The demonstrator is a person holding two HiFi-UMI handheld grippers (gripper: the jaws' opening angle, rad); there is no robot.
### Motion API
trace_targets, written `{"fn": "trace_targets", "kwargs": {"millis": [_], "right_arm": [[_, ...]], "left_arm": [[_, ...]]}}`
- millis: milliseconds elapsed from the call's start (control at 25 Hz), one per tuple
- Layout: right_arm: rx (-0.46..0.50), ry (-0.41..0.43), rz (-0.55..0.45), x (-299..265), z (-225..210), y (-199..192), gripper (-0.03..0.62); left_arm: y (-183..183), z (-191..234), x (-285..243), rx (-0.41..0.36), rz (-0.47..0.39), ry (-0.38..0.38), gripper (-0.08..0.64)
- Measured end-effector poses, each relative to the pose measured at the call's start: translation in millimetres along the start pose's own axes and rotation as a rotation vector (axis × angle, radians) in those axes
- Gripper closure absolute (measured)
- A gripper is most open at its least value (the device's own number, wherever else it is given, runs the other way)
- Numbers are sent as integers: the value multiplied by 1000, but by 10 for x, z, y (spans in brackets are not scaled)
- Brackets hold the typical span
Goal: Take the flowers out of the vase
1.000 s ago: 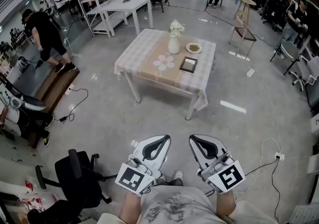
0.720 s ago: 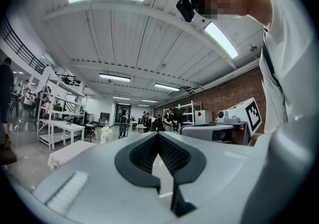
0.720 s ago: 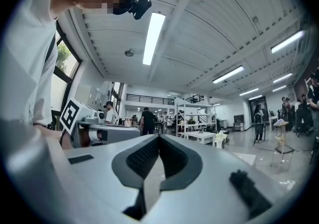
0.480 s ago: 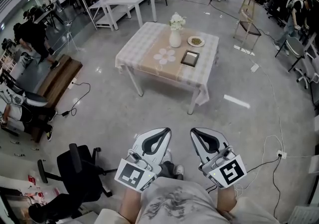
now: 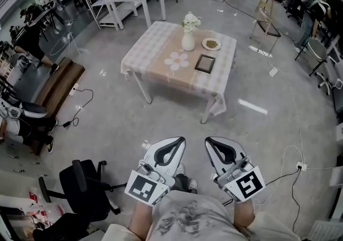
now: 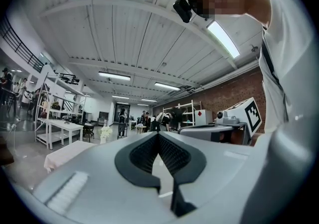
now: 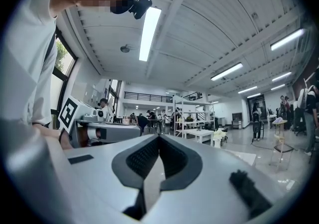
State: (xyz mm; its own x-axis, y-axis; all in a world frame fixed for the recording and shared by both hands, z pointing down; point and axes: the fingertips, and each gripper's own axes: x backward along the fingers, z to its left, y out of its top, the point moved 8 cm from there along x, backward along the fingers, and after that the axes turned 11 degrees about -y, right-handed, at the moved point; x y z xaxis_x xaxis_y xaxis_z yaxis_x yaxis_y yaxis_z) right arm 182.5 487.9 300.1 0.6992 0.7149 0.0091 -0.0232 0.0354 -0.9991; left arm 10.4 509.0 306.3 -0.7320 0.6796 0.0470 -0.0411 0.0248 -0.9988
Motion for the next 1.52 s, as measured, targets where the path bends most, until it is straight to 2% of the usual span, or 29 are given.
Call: {"fn": "trace_targets", "kwargs": {"millis": [240, 400, 560, 840, 920, 1040, 1240, 1440, 1520], "right_arm": [[12, -13, 13, -377, -94, 0, 575], [20, -22, 16, -646, -122, 18, 575], [30, -35, 26, -872, -124, 23, 575], [39, -63, 40, -1167, -116, 23, 575], [38, -71, 46, -1236, -117, 8, 575], [36, -74, 50, -1310, -138, 3, 575], [35, -86, 54, -1445, -284, 19, 575], [23, -81, 65, -1588, -494, -47, 575], [22, -71, 64, -1680, -578, -67, 575]], "left_arm": [[-25, 361, -92, 40, 21, -13, 551], [-10, 659, -129, 4, 3, -19, 551], [-29, 885, -140, 8, 2, -31, 551], [-35, 1178, -163, 77, 21, -57, 551], [-44, 1269, -183, 75, 16, -59, 551], [-85, 1385, -219, 29, -3, -68, 551], [-95, 1499, -374, 105, 26, -77, 551], [-132, 1634, -571, 90, 18, -72, 551], [-140, 1703, -647, 105, 27, -64, 551]]}}
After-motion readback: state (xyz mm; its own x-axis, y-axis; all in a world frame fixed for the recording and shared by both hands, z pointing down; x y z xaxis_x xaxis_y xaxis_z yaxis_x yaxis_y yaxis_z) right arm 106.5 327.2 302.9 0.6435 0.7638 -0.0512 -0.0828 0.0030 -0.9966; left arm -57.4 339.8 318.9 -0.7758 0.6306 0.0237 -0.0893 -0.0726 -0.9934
